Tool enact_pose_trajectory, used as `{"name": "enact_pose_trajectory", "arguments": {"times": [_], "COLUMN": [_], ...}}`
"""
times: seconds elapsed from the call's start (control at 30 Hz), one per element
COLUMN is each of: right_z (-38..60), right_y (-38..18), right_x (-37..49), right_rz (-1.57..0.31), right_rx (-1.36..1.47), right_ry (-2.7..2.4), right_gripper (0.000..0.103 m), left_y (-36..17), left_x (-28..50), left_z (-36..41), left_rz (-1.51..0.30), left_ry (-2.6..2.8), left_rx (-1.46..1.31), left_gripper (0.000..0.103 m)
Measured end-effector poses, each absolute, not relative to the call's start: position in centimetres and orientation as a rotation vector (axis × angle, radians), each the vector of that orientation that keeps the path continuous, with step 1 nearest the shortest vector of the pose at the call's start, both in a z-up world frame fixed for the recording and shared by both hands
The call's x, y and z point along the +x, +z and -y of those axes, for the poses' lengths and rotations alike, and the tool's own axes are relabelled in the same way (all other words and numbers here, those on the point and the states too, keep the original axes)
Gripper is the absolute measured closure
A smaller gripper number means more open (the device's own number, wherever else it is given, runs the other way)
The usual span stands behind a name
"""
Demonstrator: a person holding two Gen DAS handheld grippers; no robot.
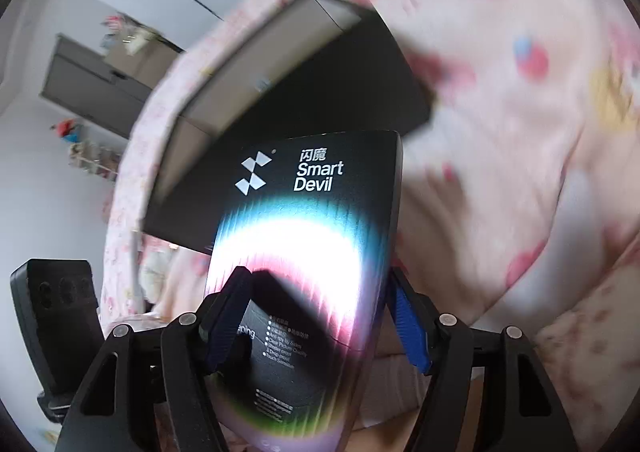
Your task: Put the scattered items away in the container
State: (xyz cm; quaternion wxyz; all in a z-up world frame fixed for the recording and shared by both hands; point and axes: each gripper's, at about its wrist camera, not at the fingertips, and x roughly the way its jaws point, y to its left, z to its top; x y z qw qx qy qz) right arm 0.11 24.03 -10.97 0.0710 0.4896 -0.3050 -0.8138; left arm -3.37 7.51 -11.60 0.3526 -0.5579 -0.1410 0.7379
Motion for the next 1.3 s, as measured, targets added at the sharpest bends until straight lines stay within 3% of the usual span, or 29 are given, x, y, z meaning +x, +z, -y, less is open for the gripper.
{"name": "enact_pose_trajectory", "arguments": {"times": [0.2,0.4,0.57,0.77,0.93,1.07,1.1,1.23,1.3], "right_z": [-24.5,-22.9,-23.3,-23.0,-24.0,-24.1,-24.0,-23.7,-24.2], "right_y": [-5.5,1.1,-2.0,-6.7,-10.0,-9.9,-9.5,-7.6,-7.3], "right_x": [-1.4,-10.3,-17.5,-20.4,-21.2,-21.2,-21.1,-19.5,-18.9], "right_rz": [0.793,0.605,0.514,0.429,0.558,0.501,0.47,0.232,0.243], "right_rx": [1.308,1.241,1.31,1.429,1.559,1.549,1.54,1.476,1.471], "right_ry": [-2.53,-2.532,-2.491,-2.39,-2.274,-2.305,-2.333,-2.524,-2.519], "right_gripper": [0.038,0.038,0.038,0.037,0.037,0.038,0.043,0.044,0.044], "left_y": [-5.6,-3.1,-7.1,-11.1,-11.7,-13.3,-13.8,-13.9,-13.5], "left_x": [-5.8,-14.3,-20.0,-20.6,-21.0,-20.9,-21.1,-20.7,-20.6], "left_z": [-7.6,-6.8,-6.5,-5.5,-5.2,-4.7,-4.6,-2.5,-2.5], "left_rz": [0.357,0.463,0.573,0.664,0.683,0.733,0.757,0.8,0.779], "left_ry": [1.993,2.048,2.039,2.023,2.05,2.006,1.992,2.013,2.075], "left_rx": [-1.306,-1.225,-1.325,-1.408,-1.432,-1.465,-1.469,-1.452,-1.441], "left_gripper": [0.064,0.063,0.063,0.062,0.062,0.062,0.062,0.062,0.062]}}
